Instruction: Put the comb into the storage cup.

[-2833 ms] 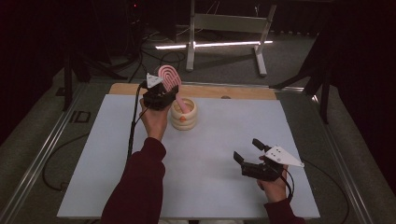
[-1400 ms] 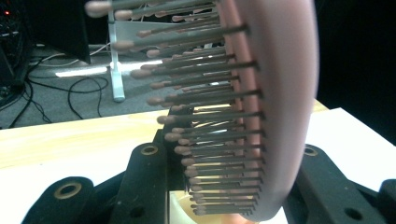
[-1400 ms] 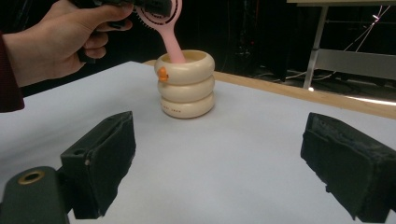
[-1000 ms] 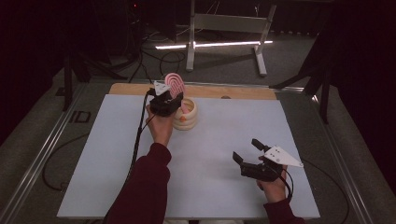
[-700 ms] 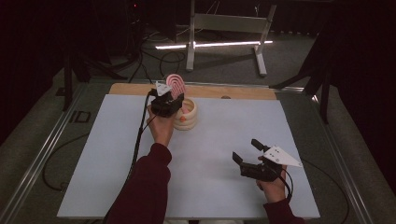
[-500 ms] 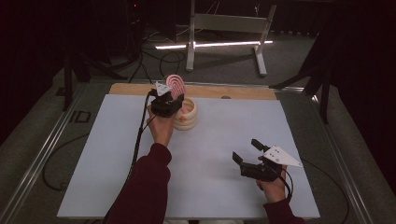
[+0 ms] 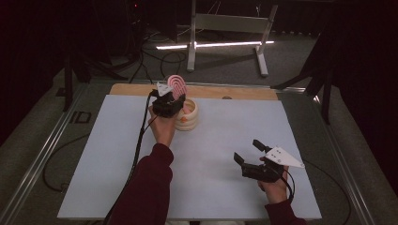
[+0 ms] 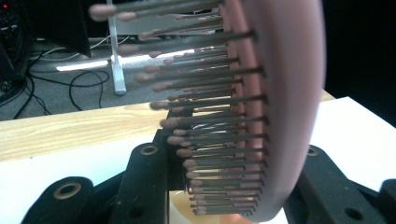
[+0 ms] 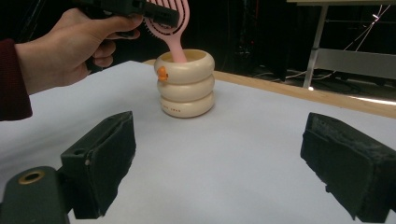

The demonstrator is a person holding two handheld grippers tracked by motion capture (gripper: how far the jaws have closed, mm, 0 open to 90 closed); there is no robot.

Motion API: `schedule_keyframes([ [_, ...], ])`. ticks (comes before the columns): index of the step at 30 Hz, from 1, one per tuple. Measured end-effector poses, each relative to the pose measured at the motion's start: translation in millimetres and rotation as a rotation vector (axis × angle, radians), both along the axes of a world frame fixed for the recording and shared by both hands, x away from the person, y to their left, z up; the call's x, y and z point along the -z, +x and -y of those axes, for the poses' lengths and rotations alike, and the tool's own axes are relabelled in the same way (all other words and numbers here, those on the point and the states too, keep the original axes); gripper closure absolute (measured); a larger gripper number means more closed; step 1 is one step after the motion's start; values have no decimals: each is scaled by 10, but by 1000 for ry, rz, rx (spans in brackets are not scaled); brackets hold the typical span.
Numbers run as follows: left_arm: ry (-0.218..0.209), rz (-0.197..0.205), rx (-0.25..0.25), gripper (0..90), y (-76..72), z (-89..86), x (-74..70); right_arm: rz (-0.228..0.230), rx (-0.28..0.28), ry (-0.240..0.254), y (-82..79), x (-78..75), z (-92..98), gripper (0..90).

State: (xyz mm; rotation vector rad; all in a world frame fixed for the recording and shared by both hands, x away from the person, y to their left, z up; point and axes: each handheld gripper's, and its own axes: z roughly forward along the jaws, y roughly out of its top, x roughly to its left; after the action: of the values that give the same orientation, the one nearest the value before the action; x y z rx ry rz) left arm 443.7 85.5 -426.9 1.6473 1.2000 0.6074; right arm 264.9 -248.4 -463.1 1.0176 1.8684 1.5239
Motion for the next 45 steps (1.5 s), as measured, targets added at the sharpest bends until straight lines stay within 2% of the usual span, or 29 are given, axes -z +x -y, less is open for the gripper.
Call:
schedule_keyframes([
  [6, 24, -12, -2, 646, 6, 34, 42, 3, 1, -1, 0, -4, 5, 100],
  [13, 28, -21, 7, 646, 12, 76, 92, 4, 2, 1, -2, -8, 12, 100],
  [19, -8, -31, 15, 644, 22, 79, 120, 1, 7, 0, 0, -1, 20, 100],
  [27, -27, -39, 20, 641, 28, 49, 130, 2, 12, -2, 0, 1, 33, 100],
  [32, -51, -61, 28, 633, 41, -12, 136, 2, 9, -2, 4, 0, 23, 100],
  [38, -42, -80, 38, 622, 55, -56, 145, 2, 4, -2, 8, 1, 12, 100],
  [45, -52, -91, 48, 603, 75, -74, 151, 2, 3, -1, 11, 1, 10, 100],
])
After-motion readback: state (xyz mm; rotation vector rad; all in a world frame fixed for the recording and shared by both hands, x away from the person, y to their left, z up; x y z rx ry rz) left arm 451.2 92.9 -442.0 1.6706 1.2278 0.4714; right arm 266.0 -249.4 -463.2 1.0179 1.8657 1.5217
